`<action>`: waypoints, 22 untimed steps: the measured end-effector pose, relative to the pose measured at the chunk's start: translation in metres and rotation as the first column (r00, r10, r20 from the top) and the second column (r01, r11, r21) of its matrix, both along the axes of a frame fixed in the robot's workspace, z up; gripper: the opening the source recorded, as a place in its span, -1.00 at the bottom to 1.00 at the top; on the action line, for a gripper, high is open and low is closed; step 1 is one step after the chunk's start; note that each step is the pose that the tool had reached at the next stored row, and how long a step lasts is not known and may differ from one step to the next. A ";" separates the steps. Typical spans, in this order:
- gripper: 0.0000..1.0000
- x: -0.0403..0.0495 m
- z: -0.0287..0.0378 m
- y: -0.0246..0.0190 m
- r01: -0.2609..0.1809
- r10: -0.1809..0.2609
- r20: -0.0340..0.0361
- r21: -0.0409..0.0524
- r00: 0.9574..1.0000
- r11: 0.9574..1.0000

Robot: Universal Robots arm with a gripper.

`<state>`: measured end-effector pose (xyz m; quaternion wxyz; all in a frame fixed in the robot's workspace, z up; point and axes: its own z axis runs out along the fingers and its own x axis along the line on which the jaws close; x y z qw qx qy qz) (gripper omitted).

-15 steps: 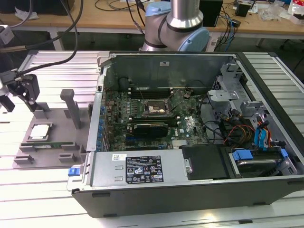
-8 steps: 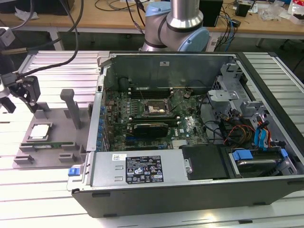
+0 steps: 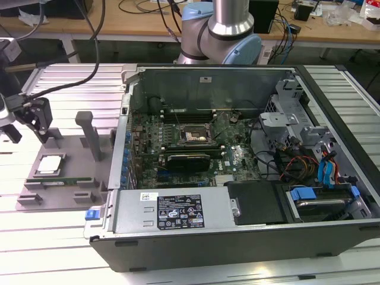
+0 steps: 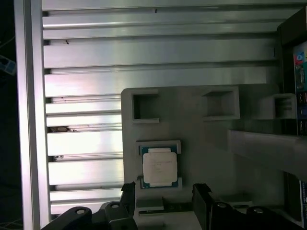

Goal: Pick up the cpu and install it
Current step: 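Pick up the cpu and move it towards the insertion slot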

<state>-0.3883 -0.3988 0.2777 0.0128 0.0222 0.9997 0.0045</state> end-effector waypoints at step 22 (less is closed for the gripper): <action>0.21 0.0009 -0.0163 0.0000 0.000 0.000 0.000 0.000 1.000 1.000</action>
